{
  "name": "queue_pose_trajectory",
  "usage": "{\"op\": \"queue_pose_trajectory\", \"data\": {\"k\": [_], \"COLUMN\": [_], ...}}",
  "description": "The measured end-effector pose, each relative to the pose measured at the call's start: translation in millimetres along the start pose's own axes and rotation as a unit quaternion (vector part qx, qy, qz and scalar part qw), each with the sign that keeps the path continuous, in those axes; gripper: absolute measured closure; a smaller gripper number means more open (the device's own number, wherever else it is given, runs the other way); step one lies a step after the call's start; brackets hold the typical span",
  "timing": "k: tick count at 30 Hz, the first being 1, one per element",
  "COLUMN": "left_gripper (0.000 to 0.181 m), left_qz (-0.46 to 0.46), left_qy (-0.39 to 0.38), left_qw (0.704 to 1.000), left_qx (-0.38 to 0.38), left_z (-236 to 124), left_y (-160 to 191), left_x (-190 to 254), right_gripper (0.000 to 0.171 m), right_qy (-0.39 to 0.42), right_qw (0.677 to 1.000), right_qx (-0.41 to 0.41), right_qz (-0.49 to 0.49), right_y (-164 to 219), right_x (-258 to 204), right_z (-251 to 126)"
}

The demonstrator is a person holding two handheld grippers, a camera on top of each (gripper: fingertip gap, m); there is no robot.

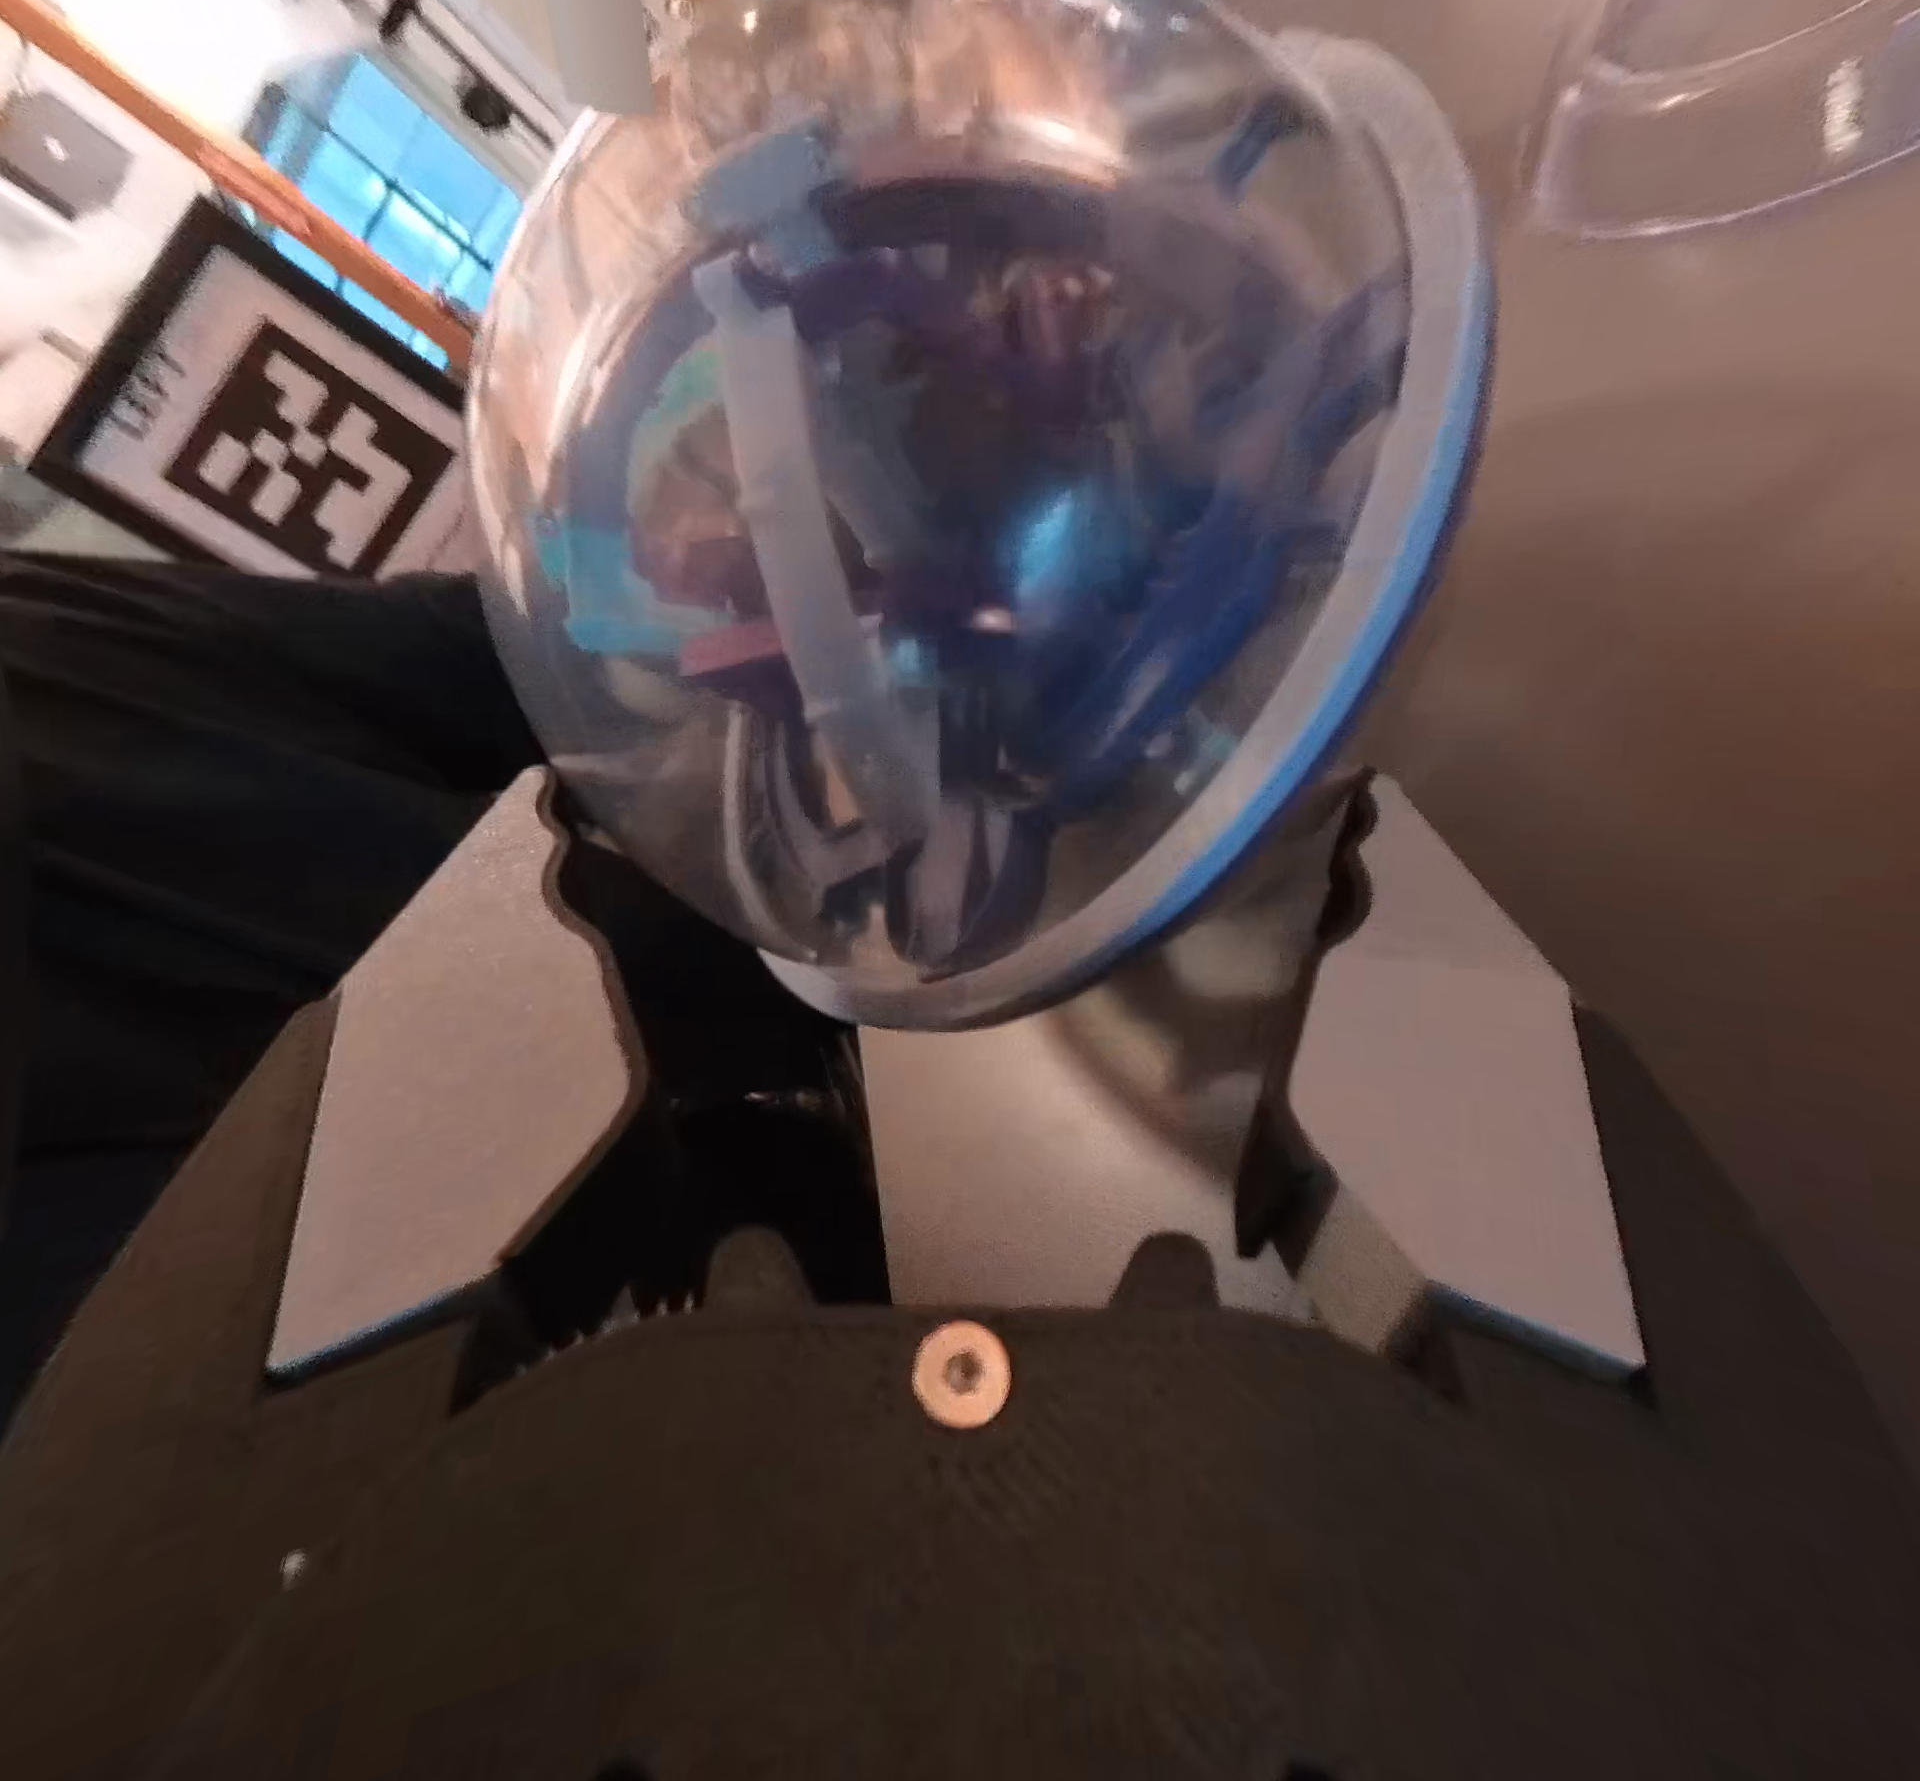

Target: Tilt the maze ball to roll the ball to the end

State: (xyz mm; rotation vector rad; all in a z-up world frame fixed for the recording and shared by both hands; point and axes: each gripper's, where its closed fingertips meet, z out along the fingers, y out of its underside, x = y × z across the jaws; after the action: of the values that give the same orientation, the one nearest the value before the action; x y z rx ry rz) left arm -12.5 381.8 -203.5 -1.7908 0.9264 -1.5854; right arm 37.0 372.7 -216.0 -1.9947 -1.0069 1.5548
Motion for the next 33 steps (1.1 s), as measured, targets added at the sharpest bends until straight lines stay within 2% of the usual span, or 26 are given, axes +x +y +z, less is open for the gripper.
{"op": "queue_pose_trajectory", "data": {"k": [2,4,10,13,20,25,29,33], "left_gripper": [0.044,0.043,0.043,0.051,0.082,0.092,0.100,0.101], "left_qz": [0.000,-0.005,-0.021,-0.044,-0.016,-0.010,0.019,0.050], "left_qy": [0.006,0.008,0.003,-0.023,-0.098,-0.159,-0.205,-0.269], "left_qw": [1.000,1.000,0.999,0.996,0.975,0.954,0.941,0.914], "left_qx": [0.011,0.025,0.024,0.074,0.200,0.255,0.270,0.301], "left_z": [4,4,4,-2,-31,-49,-56,-71], "left_y": [-2,-5,0,-9,-30,-37,-40,-44], "left_x": [4,5,4,-3,-8,-16,-16,-17], "right_gripper": [0.032,0.032,0.034,0.043,0.041,0.045,0.052,0.067], "right_qy": [-0.014,-0.024,-0.014,-0.007,0.010,0.026,0.099,0.237], "right_qw": [0.999,0.999,0.999,0.998,0.991,0.984,0.971,0.936], "right_qx": [-0.027,-0.031,0.015,0.067,0.125,0.169,0.202,0.237], "right_qz": [-0.011,-0.018,-0.039,-0.018,-0.043,-0.046,-0.077,-0.105], "right_y": [11,17,7,-5,-16,-23,-30,-37], "right_x": [-4,-5,-2,4,2,5,17,38], "right_z": [7,12,8,-4,-18,-34,-52,-76]}}
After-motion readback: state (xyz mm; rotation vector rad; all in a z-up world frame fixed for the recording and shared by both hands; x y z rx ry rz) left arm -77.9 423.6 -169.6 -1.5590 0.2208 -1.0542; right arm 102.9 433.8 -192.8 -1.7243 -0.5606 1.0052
